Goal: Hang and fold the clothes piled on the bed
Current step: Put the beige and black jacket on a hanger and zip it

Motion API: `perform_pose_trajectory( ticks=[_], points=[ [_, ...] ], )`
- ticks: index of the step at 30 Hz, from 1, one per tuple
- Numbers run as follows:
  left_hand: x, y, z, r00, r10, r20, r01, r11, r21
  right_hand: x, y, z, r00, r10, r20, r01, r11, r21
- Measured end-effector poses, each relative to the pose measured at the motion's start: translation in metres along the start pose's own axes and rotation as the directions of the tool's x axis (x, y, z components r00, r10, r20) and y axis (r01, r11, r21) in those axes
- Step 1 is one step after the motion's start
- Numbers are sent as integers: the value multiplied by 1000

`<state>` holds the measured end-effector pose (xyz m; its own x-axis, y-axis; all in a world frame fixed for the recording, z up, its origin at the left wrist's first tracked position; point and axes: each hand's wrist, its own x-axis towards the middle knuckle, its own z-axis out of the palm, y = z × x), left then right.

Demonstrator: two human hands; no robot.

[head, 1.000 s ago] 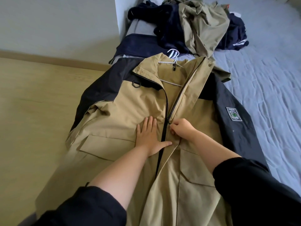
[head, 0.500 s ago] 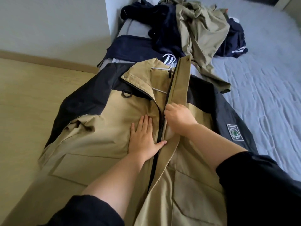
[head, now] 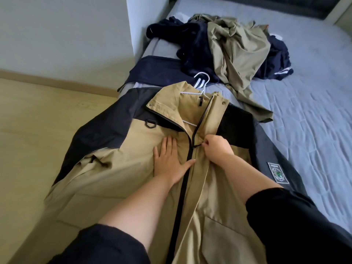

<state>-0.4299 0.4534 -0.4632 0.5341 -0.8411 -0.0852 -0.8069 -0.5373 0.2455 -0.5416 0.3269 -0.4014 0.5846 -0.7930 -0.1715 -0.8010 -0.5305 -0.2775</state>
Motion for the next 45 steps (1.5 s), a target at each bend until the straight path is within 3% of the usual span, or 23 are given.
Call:
perform_pose_trajectory(
  ticks=[3, 6, 9, 12, 15, 19, 22, 25, 29, 37, 41, 45],
  points=[
    [14, 0, 1, 998, 52, -21, -50, 994, 94, 9, -5, -3, 997, -71, 6, 71, 988, -138],
    [27, -1, 3, 995, 98, -37, -94, 990, 106, 16, -13, -2, 972, -236, -4, 219, 908, -357],
    [31, 0, 4, 992, 111, -64, -105, 990, 98, 24, -16, -12, 933, -354, -56, 302, 860, -411],
    [30, -1, 6, 987, 132, -88, -124, 988, 94, 45, -21, -32, 915, -321, -245, 232, 915, -330],
    [31, -2, 7, 986, 140, -86, -132, 987, 94, 62, -28, -33, 916, -187, -356, 127, 975, -183],
    [38, -2, 7, 988, 133, -82, -127, 989, 78, 66, -16, -14, 945, 146, -292, -110, 984, 138],
    [54, 1, 3, 988, 112, -109, -106, 993, 61, 68, 0, -5, 947, 256, -191, -196, 938, 287],
    [70, 4, 1, 984, 94, -152, -87, 995, 53, 72, 5, -2, 956, 244, -161, -186, 933, 308],
    [84, 6, 1, 982, 91, -165, -82, 995, 59, 80, 2, -11, 977, 110, -183, -89, 989, 120],
    [94, 8, 3, 978, 120, -173, -108, 991, 74, 101, -17, -32, 925, -29, -378, 46, 998, 35],
    [94, 6, 5, 977, 132, -170, -123, 990, 65, 110, -21, -41, 911, -15, -413, 39, 998, 51],
    [92, 5, 5, 974, 148, -172, -142, 989, 48, 120, -28, -66, 836, 173, -521, -21, 958, 286]
  ],
)
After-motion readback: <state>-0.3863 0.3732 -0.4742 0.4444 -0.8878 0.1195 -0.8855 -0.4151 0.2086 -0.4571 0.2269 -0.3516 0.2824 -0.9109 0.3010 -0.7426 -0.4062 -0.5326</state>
